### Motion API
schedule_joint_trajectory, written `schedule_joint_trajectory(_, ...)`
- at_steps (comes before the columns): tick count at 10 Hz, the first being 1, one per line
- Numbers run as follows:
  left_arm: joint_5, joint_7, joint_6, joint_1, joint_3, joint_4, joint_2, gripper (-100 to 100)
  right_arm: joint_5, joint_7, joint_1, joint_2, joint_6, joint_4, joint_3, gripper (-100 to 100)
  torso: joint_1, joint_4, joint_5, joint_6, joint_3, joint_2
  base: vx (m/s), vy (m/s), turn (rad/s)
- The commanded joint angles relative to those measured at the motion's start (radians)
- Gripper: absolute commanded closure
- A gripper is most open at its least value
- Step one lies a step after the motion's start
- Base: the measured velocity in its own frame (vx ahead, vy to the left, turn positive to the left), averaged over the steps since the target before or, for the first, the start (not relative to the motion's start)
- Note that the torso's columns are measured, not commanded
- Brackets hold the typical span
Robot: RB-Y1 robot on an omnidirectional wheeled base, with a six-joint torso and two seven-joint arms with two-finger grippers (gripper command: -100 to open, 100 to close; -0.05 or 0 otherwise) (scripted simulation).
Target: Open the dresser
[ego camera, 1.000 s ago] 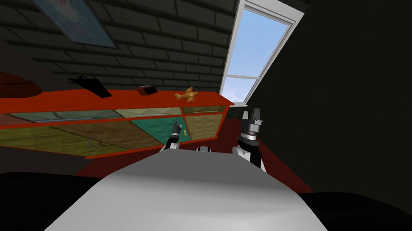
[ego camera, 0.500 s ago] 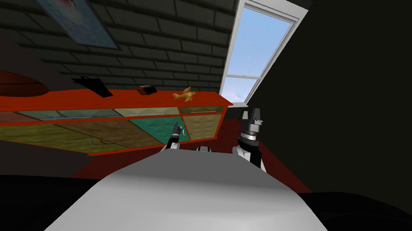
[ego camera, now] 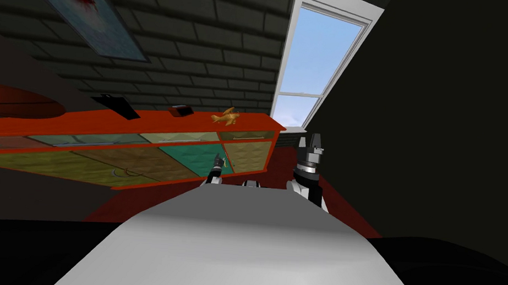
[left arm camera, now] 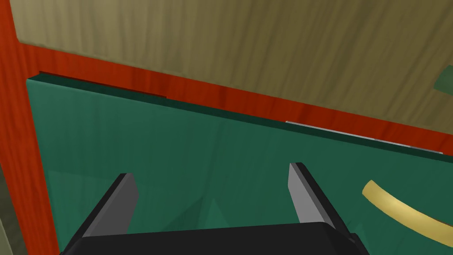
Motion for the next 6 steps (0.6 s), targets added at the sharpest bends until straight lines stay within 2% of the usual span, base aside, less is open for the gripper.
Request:
schedule_joint_trajectory(1, 0.002, 0.021, -0.006, -0.021, 0.005, 0.079, -0.005, -100, 0.000, 0.000, 0.000, 0.000, 0.000, 0.000, 0.000, 0, 0.000, 0.000, 0.000, 0.000, 0.000, 0.000, 0.019, -0.046, 0.021)
schedule_joint_trajectory(2, 0.003, 0.040, -0.008, -0.039, 0.010, 0.109, -0.008, -100, 0.000, 0.000, 0.000, 0.000, 0.000, 0.000, 0.000, 0, 0.000, 0.000, 0.000, 0.000, 0.000, 0.000, 0.022, -0.051, 0.041)
schedule_joint_trajectory(3, 0.003, 0.040, -0.008, -0.039, 0.010, 0.132, -0.008, -100, 0.000, 0.000, 0.000, 0.000, 0.000, 0.000, 0.000, 0, 0.000, 0.000, 0.000, 0.000, 0.000, 0.000, 0.018, -0.041, 0.021)
schedule_joint_trajectory(6, 0.005, 0.097, -0.013, -0.089, 0.025, 0.262, -0.024, -100, 0.000, 0.000, 0.000, 0.000, 0.000, 0.000, 0.000, 0, -0.001, 0.000, 0.000, 0.000, 0.000, 0.000, 0.035, -0.055, 0.049)
